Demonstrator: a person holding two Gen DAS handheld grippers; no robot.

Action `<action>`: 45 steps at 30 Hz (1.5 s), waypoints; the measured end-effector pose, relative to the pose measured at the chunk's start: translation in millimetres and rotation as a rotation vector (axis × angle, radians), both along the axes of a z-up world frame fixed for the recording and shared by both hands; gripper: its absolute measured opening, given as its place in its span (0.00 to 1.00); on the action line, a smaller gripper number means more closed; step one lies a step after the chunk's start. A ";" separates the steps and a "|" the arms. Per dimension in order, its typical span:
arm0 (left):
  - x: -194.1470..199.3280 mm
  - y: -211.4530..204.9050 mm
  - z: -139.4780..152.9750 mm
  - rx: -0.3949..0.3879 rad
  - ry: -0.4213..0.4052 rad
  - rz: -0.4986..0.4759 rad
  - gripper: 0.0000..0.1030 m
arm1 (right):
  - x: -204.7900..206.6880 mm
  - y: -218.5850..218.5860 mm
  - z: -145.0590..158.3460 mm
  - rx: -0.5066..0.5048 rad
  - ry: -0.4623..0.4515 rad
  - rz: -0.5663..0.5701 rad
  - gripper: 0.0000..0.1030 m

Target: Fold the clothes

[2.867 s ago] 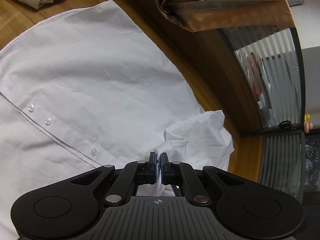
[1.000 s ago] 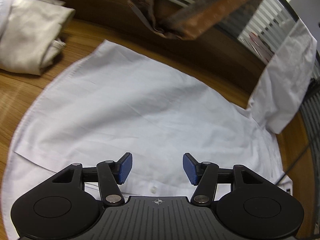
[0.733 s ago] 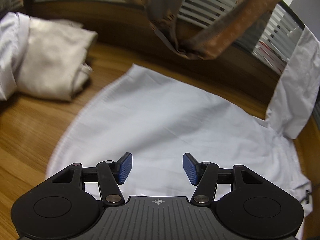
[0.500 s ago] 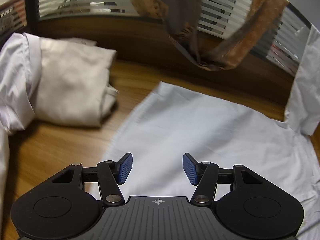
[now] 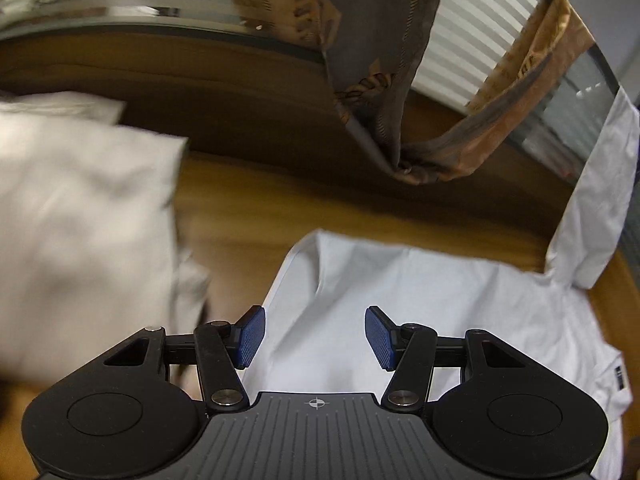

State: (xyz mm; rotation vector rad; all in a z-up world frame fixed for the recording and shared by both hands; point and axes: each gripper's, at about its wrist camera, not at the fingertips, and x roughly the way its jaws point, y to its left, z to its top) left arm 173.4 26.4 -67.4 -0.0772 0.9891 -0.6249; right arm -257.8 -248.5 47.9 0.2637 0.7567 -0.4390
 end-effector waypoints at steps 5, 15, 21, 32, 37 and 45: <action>43.2 -14.4 -23.2 -0.081 0.096 0.014 0.55 | -16.6 84.8 -20.0 0.052 0.026 -0.165 0.79; 54.3 -37.2 -32.6 -0.004 0.066 -0.030 0.03 | -44.4 197.1 -54.0 0.154 -0.016 -0.438 0.79; 64.1 -55.8 -30.6 0.115 0.005 -0.085 0.04 | -45.3 244.1 -69.1 0.148 -0.014 -0.503 0.79; 69.7 -27.6 9.6 0.163 -0.109 -0.227 0.11 | -43.2 329.1 -60.6 0.085 0.030 -0.501 0.79; 50.8 -2.7 30.8 0.133 -0.171 -0.360 0.21 | -23.8 355.4 -75.0 0.156 -0.033 -0.583 0.79; 3.0 2.4 3.8 0.199 -0.139 -0.613 0.21 | 68.7 349.5 -99.4 0.070 -0.089 -0.575 0.70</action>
